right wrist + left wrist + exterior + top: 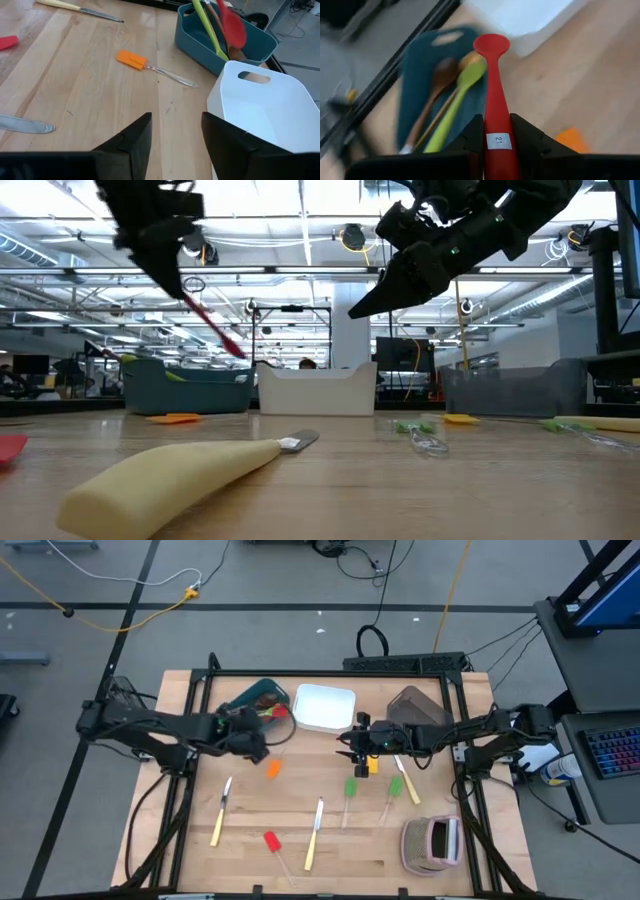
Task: Pick & Place Kitchen Items
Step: Put the red serving spoon into the blue bin
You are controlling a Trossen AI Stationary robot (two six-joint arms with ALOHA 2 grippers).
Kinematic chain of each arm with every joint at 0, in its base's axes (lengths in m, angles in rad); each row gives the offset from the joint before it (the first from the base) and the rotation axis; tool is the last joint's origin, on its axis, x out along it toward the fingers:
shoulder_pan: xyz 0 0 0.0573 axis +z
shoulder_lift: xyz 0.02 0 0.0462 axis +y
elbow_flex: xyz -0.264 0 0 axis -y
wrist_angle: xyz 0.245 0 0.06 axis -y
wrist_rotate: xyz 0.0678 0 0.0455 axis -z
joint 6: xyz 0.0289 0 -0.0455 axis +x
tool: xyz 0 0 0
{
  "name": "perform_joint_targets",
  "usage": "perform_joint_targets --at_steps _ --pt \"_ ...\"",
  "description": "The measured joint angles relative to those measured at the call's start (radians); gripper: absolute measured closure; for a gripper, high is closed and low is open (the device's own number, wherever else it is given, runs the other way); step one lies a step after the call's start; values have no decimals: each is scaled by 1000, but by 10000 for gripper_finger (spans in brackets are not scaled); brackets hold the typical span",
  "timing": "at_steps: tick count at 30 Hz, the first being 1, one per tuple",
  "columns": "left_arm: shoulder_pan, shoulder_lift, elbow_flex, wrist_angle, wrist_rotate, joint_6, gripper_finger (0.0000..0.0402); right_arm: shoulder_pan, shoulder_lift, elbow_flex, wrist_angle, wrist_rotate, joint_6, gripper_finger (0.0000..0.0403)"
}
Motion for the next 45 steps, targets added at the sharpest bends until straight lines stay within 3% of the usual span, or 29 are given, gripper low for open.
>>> perform_joint_targets --at_steps 7,19,24,27,30,45 --pt "43 -40 -11 -146 -32 -116 346 0 0 0 0 0 3 241" --pt "220 -34 -221 218 73 124 346 0 0 0 0 0 3 242" --pt "315 -34 -268 295 100 260 327 0 0 0 0 0 3 245" --pt "361 -34 -281 309 172 342 312 0 0 0 0 0 3 243" --pt "386 -34 -299 317 217 355 304 0 0 0 0 0 3 242" --pt "398 -34 -314 307 214 328 300 0 0 0 0 0 3 242"
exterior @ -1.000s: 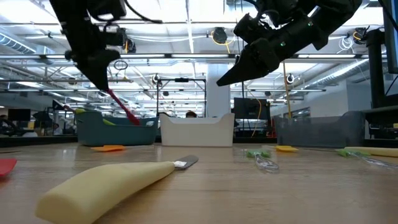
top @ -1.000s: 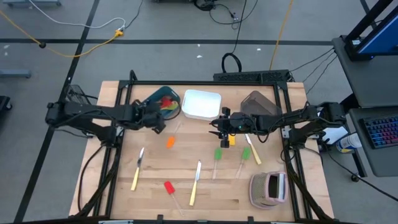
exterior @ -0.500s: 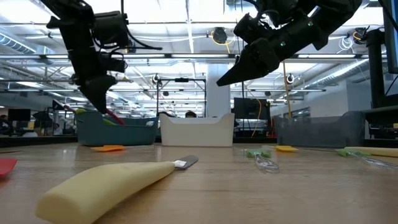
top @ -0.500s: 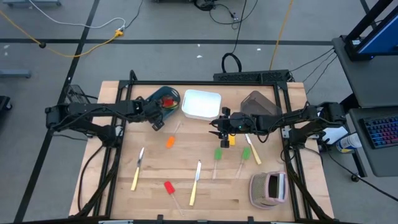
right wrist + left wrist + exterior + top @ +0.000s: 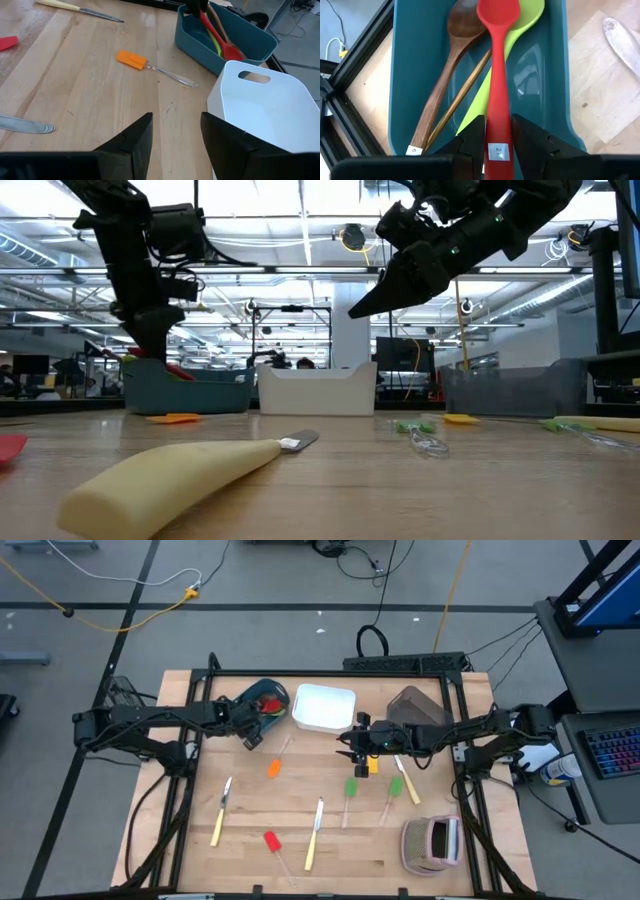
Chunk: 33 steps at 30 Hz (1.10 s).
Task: Pick & Place Kitchen Items
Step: Put the red serving spoon into the blue bin, then put the right yellow knife into the black bin
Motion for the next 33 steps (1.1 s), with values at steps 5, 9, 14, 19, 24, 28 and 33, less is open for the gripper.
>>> perform_joint_targets --at_steps 5,9,14,19,24,28,33 --pt "0 0 0 -15 -2 -1 300 1 0 0 0 -2 26 237" --pt "0 0 0 -15 -3 -3 292 17 0 0 0 -2 9 226" --pt "0 0 0 -14 -5 -3 250 48 0 0 -4 0 52 210" --pt "0 0 0 -11 -5 -27 211 76 -7 0 -108 30 129 207" --pt "-1 0 0 -10 -5 -77 195 86 -99 1 -363 108 305 210" --pt "-1 0 0 -9 -5 -102 200 85 -206 2 -556 103 516 210" --pt "-3 0 0 -6 -5 -146 211 85 -275 2 -825 102 752 211"
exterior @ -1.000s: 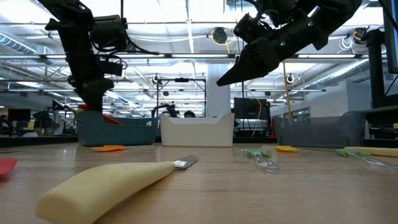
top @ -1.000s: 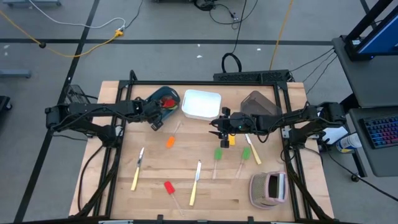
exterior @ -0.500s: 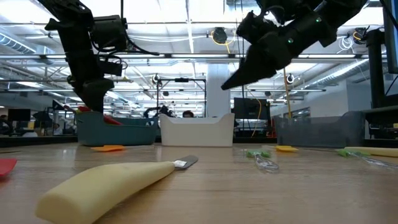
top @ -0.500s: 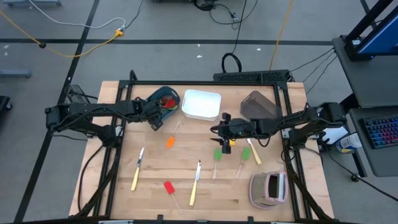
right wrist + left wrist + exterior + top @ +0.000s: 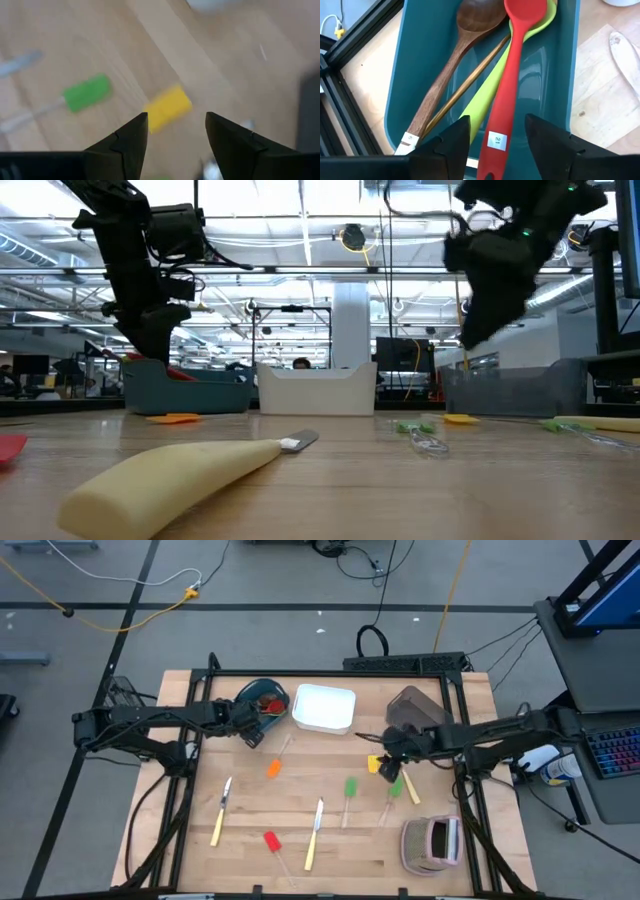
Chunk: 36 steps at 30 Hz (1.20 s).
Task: Pick & Place Kitchen Items
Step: Put the right yellow knife into the black bin
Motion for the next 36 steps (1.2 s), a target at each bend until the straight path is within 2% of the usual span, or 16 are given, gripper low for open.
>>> perform_joint_targets --at_steps 4,11,17,36 --pt "0 0 0 4 -1 -12 215 0 11 0 -151 -61 143 214" --pt "0 0 0 14 -1 -14 215 1 76 -1 -283 -179 257 220" --pt "0 0 0 25 -2 -14 215 1 131 -1 -418 -210 349 220" --pt "0 0 1 56 -2 -7 215 40 304 -2 -334 -233 345 220"
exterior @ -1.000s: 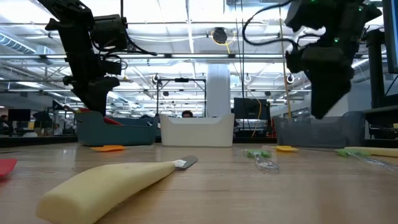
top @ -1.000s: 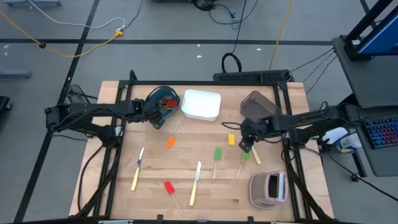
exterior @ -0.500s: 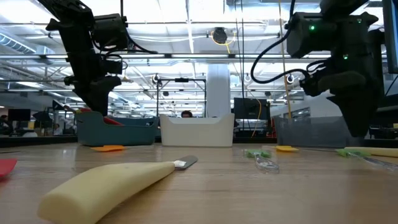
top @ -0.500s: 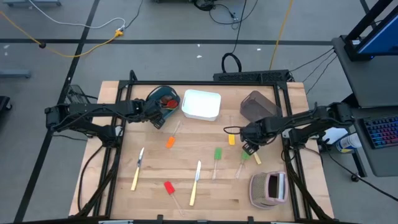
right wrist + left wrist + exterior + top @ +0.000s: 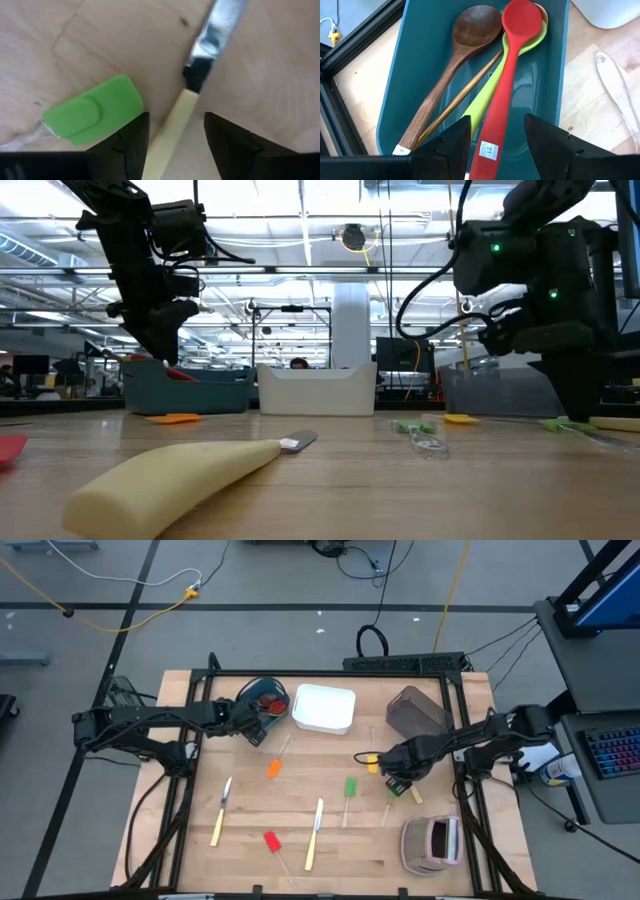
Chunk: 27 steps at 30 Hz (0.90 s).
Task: Pick & Place Kitchen Items
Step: Put the right yellow knife into the black bin
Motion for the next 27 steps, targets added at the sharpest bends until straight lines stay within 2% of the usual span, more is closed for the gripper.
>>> perform_joint_targets --at_steps 3,6,14,22,27 --pt "0 0 0 0 0 0 215 9 19 2 9 2 -31 227" --pt "0 0 0 0 0 0 215 12 28 4 10 6 -55 252" --pt "0 0 0 1 1 -4 215 11 23 2 4 30 -87 372" --pt "0 0 0 3 1 -5 215 10 -9 0 -45 91 -122 369" --pt "0 0 0 7 1 -6 215 10 -110 45 -139 93 -122 369"
